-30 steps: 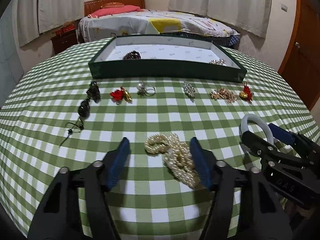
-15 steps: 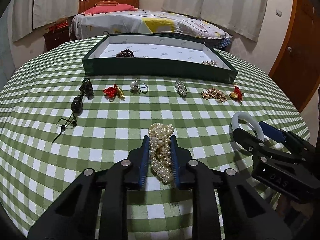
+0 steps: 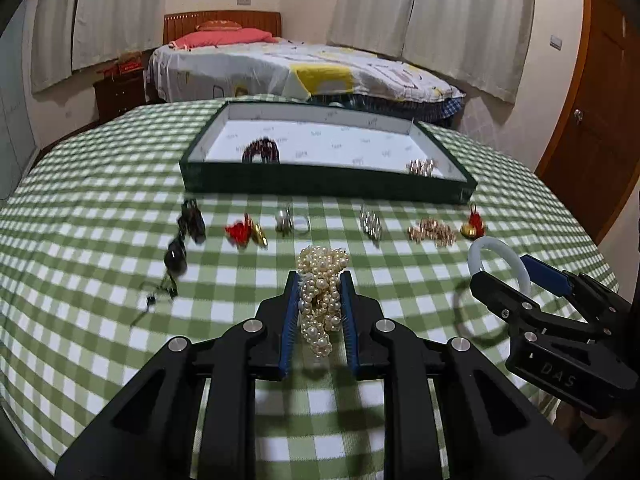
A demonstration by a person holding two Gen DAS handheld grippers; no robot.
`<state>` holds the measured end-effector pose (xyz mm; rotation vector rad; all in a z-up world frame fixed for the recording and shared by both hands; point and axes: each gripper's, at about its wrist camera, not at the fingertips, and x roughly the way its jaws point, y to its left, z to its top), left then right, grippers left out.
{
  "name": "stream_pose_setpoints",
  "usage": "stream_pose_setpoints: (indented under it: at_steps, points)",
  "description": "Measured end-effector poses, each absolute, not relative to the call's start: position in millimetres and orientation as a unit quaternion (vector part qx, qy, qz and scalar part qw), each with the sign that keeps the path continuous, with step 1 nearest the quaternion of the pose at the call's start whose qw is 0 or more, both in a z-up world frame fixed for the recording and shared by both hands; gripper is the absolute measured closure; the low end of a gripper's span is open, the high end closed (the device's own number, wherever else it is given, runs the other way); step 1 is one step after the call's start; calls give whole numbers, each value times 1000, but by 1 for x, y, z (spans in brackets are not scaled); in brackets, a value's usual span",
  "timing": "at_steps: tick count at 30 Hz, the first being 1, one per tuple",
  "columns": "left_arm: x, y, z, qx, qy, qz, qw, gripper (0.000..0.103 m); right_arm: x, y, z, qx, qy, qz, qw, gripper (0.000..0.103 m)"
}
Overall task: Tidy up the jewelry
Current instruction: 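Carry the pearl strand and jade bangle over the green box with both tools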
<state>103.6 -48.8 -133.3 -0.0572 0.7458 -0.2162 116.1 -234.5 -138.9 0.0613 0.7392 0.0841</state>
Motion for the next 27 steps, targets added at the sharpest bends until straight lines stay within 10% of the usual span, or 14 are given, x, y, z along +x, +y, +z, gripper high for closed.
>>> stream_pose_setpoints:
  at_steps: [27]
  points:
    - [285,-49,-78,-30,323,-99,941,83,295,-239,-82,15,299,38,953,34]
